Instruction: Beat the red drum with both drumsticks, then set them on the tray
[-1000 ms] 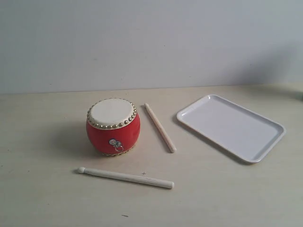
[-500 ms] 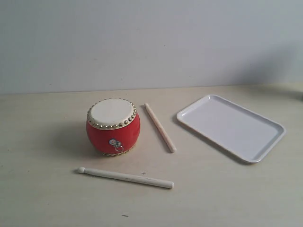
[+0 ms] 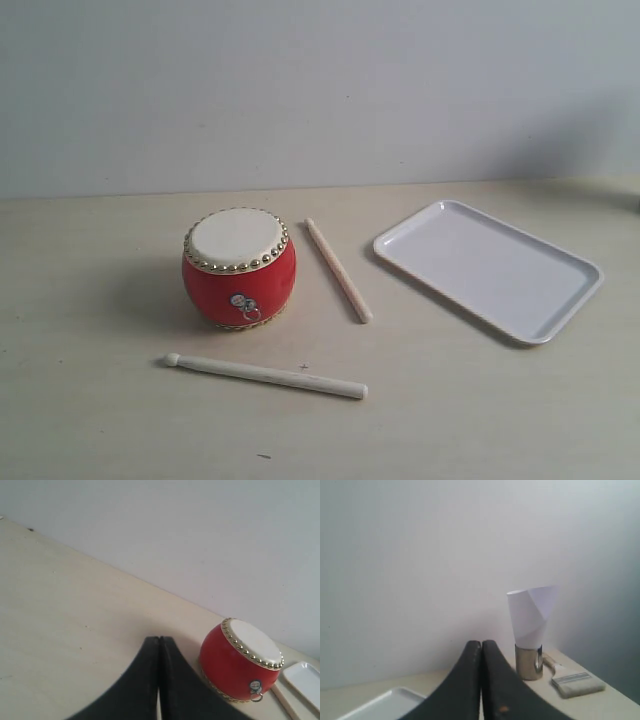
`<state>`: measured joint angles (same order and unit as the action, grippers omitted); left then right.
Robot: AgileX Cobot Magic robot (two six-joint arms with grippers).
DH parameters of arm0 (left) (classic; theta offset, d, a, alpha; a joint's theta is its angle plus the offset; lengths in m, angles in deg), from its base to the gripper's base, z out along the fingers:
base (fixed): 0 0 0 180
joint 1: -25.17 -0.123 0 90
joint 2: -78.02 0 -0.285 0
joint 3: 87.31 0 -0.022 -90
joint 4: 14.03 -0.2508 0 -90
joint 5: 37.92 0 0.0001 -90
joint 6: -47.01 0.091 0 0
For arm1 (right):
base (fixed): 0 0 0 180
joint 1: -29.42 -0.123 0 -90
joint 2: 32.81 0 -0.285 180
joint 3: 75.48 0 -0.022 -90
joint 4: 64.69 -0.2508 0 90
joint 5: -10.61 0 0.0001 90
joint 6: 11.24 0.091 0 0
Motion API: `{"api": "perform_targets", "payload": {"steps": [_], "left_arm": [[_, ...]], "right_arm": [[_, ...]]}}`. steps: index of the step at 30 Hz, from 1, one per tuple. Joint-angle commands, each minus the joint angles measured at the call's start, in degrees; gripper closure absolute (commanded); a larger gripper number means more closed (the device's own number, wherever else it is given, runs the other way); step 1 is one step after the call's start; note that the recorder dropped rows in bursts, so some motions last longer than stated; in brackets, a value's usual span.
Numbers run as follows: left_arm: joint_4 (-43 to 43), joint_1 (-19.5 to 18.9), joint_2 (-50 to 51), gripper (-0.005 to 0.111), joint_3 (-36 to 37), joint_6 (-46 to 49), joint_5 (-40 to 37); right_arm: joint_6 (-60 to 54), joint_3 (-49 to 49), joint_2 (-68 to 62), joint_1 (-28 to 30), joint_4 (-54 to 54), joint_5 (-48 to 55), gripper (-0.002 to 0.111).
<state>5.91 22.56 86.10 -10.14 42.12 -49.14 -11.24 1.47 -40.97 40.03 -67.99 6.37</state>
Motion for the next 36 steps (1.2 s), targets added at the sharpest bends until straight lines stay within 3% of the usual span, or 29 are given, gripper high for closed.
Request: {"api": "perform_targets", "payload": {"steps": [1, 4, 8, 10, 20, 24, 31, 36], "left_arm": [[3.07, -0.08, -0.29, 0.107, 0.04, -0.46, 0.05], [5.94, -0.08, -0.29, 0.107, 0.04, -1.87, 0.05], [8.81, -0.08, -0.29, 0.107, 0.04, -4.73, 0.13], [10.74, -0.08, -0.29, 0.107, 0.04, -4.73, 0.13], [9.48, -0.08, -0.29, 0.107, 0.04, -4.62, 1.96], [10.90, -0.08, -0.29, 0.107, 0.04, -8.07, 3.70], [9.75, -0.08, -0.29, 0.107, 0.04, -8.88, 10.73], [8.57, -0.08, -0.29, 0.107, 0.04, -8.88, 12.68]], "right_arm": [[3.84, 0.27, 0.37, 0.39, -0.61, -3.13, 0.108], [18.50, 0.27, 0.37, 0.39, -5.86, -3.98, 0.108], [50.15, 0.27, 0.37, 0.39, -18.49, -8.37, 0.108], [54.81, 0.27, 0.37, 0.39, -19.33, -10.10, 0.108], [53.80, 0.27, 0.37, 0.39, -14.77, -11.14, 0.108], [54.03, -4.31, -2.58, 0.39, -3.20, -0.20, 0.108], [53.53, -22.09, -23.15, -2.35, 28.57, 5.14, 0.108], [44.73, -34.41, -42.41, -8.64, 33.61, 10.40, 0.108]]}}
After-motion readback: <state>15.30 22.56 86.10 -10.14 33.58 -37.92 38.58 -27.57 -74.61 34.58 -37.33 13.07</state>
